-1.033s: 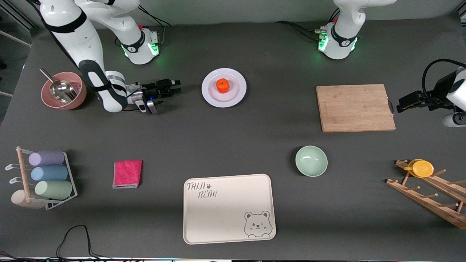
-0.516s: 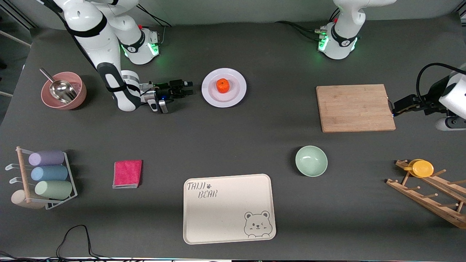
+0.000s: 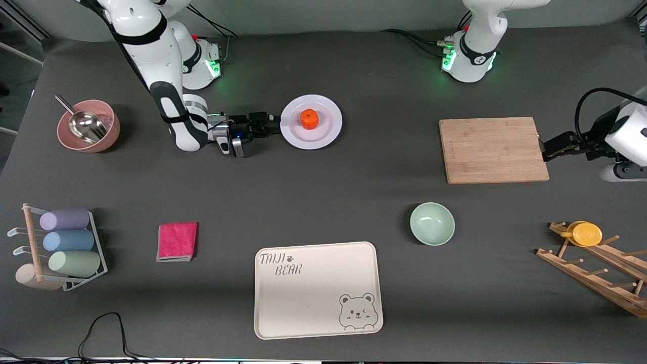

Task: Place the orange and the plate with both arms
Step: 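Grasp the white plate rim with the right gripper, then lift the plate by its rim with the right gripper, then carry the plate with the right gripper over the cream tray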

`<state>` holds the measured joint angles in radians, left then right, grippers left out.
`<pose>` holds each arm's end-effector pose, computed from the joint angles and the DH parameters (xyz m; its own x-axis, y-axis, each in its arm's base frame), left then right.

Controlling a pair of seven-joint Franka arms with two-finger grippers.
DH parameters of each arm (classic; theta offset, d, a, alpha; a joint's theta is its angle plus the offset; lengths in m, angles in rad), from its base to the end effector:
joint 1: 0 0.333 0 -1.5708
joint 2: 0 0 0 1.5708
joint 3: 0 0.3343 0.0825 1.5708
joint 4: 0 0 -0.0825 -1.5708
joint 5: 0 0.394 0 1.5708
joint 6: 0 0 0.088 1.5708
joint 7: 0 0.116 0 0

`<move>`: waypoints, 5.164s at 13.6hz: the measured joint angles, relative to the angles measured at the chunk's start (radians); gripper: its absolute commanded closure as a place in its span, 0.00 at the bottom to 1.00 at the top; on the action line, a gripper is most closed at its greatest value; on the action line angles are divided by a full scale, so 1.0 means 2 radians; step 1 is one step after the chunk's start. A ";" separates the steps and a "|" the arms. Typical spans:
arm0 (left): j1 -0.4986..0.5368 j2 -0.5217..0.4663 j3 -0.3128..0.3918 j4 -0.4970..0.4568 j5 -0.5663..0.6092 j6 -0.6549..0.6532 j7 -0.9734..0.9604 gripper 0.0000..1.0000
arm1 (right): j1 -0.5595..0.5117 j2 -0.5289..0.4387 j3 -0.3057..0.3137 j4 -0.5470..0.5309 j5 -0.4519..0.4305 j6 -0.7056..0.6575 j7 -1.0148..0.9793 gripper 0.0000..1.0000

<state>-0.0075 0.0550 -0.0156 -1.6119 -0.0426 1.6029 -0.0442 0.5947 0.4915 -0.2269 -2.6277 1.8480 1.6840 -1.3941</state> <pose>0.5810 -0.0180 0.5853 0.9976 0.0224 -0.0658 0.0251 -0.9989 0.0404 0.2990 0.2066 0.0912 0.9901 0.0844 -0.1119 -0.0917 -0.2146 -0.9724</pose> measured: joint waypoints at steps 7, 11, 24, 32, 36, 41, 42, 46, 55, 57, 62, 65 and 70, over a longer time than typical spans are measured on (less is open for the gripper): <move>-0.005 0.001 0.009 0.000 0.000 0.000 0.001 0.00 | 0.014 0.003 0.002 0.004 0.026 0.005 0.000 0.13; -0.006 0.001 0.008 0.000 0.018 0.000 0.003 0.00 | 0.014 0.012 0.004 0.010 0.030 0.004 -0.013 0.33; -0.007 0.014 0.009 -0.001 0.031 0.001 0.005 0.00 | 0.014 0.030 0.004 0.019 0.033 0.001 -0.059 1.00; -0.007 0.015 0.009 0.000 0.031 0.010 0.005 0.00 | 0.014 0.031 0.004 0.020 0.033 0.001 -0.060 1.00; -0.007 0.015 0.009 0.001 0.030 0.012 0.005 0.00 | 0.014 0.037 0.004 0.039 0.037 0.001 -0.028 1.00; -0.007 0.015 0.009 0.002 0.030 0.011 0.004 0.00 | 0.013 0.049 0.002 0.090 0.041 0.007 0.063 1.00; -0.007 0.014 0.009 0.002 0.030 0.011 0.004 0.00 | 0.013 0.049 0.000 0.102 0.041 0.008 0.084 1.00; -0.007 0.013 0.009 0.004 0.030 0.010 0.004 0.00 | 0.013 0.044 -0.016 0.148 0.038 0.012 0.160 1.00; -0.007 0.013 0.009 0.004 0.030 0.014 0.004 0.00 | 0.014 -0.022 -0.072 0.224 -0.043 0.043 0.305 1.00; -0.007 0.013 0.009 0.005 0.030 0.016 0.004 0.00 | 0.014 -0.023 -0.076 0.248 -0.054 0.044 0.334 1.00; -0.007 0.012 0.007 0.007 0.030 0.019 0.004 0.00 | 0.014 -0.023 -0.079 0.318 -0.073 0.075 0.401 1.00; -0.007 0.012 0.007 0.010 0.030 0.019 0.004 0.00 | 0.014 -0.015 -0.092 0.362 -0.081 0.081 0.433 1.00; -0.007 0.012 0.007 0.013 0.030 0.019 0.004 0.00 | -0.002 0.051 -0.099 0.472 -0.081 0.081 0.478 1.00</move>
<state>-0.0216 0.0795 -0.0010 -1.5869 0.0174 1.6414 -0.0355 0.5901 0.5926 -0.4239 -1.6834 1.6853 1.8469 -0.4377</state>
